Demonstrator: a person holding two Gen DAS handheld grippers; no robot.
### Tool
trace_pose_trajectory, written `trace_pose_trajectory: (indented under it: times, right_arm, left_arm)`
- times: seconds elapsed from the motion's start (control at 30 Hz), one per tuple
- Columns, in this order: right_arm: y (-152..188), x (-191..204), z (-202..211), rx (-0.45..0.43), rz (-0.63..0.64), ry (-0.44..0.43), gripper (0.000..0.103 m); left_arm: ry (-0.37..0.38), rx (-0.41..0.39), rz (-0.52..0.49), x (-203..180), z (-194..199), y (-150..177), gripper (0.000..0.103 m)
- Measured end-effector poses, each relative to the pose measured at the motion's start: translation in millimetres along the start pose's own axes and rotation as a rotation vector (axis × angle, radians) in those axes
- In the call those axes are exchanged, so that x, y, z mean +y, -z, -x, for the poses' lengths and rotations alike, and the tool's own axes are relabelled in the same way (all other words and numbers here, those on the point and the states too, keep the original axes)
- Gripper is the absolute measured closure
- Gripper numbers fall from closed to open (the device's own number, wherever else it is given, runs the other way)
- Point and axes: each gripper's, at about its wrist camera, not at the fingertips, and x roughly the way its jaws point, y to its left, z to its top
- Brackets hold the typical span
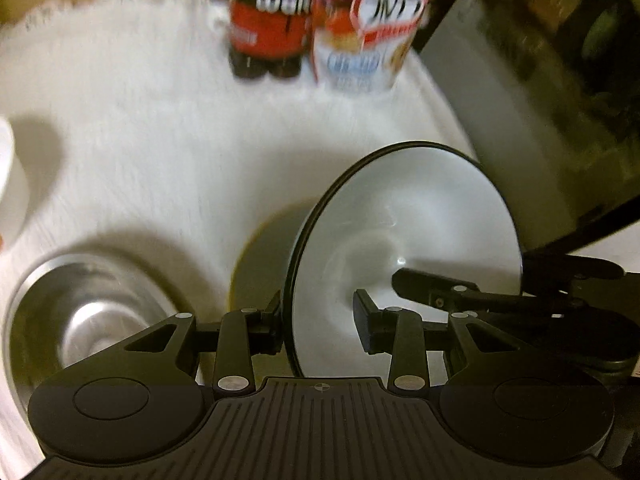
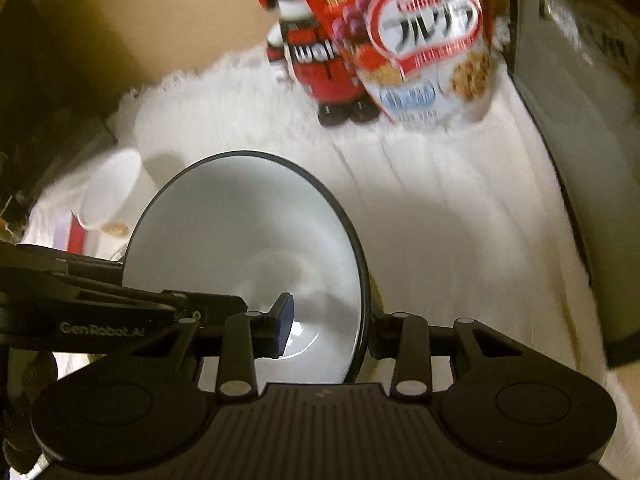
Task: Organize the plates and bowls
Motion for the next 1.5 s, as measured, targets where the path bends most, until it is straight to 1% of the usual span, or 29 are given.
trace_pose_trajectory:
  times: [0.07, 0.17, 0.33, 0.37, 0.47, 0.57, 0.7, 0.83, 1.0, 1.1, 1.2, 1.33, 1.47, 1.5]
  right_arm:
    - [7, -7, -8, 0.029, -0.031, -0.011, 0.066]
    - [13, -13, -15, 0.054, -0.048, -0.045, 0.066]
    - [11, -11, -24, 0.072, -0.018, -0.070, 0.066]
    - [11, -10, -26, 0.076, -0.013, -0.072, 0.066]
    - [8, -7, -29, 0.063, 0.019, -0.053, 0.066]
    - [5, -5, -31, 0.063, 0.031, -0.046, 0.066]
    - [4, -5, -33, 0.063, 0.043, -0.047, 0.066]
    - [2, -5, -32, 0.057, 0.046, -0.053, 0.066]
    - [2, -7, -32, 0.051, 0.038, -0.061, 0.066]
    - [3, -8, -28, 0.039, 0.030, -0.060, 0.066]
    - [4, -8, -24, 0.018, 0.033, -0.051, 0.066]
    - [2, -6, -15, -0.013, 0.041, -0.023, 0.066]
    - [-4, 1, -3, -0.082, 0.073, 0.050, 0.065]
    - [-7, 5, 1, -0.102, 0.088, 0.067, 0.064]
  left_arm:
    - [-0.014, 0.026, 0.006, -1, -8, 5, 0.066]
    - [-0.044, 0.042, 0.012, -2, -16, 10, 0.066]
    - [-0.067, 0.050, 0.060, 9, -20, 11, 0.070]
    - [-0.069, 0.048, 0.070, 11, -20, 11, 0.072]
    - [-0.049, 0.047, 0.114, 20, -21, 9, 0.077]
    - [-0.028, 0.044, 0.143, 26, -20, 10, 0.077]
    - [-0.010, 0.016, 0.162, 32, -12, 13, 0.078]
    - [-0.011, -0.003, 0.172, 38, -6, 14, 0.082]
    - [-0.015, -0.012, 0.171, 37, -2, 17, 0.082]
    - [-0.027, -0.025, 0.160, 36, 4, 19, 0.082]
    - [-0.052, -0.057, 0.144, 36, 13, 20, 0.083]
    - [-0.026, -0.087, 0.171, 44, 24, 18, 0.083]
    - [-0.017, -0.110, 0.207, 61, 34, 18, 0.083]
    - [-0.013, -0.121, 0.218, 67, 39, 18, 0.083]
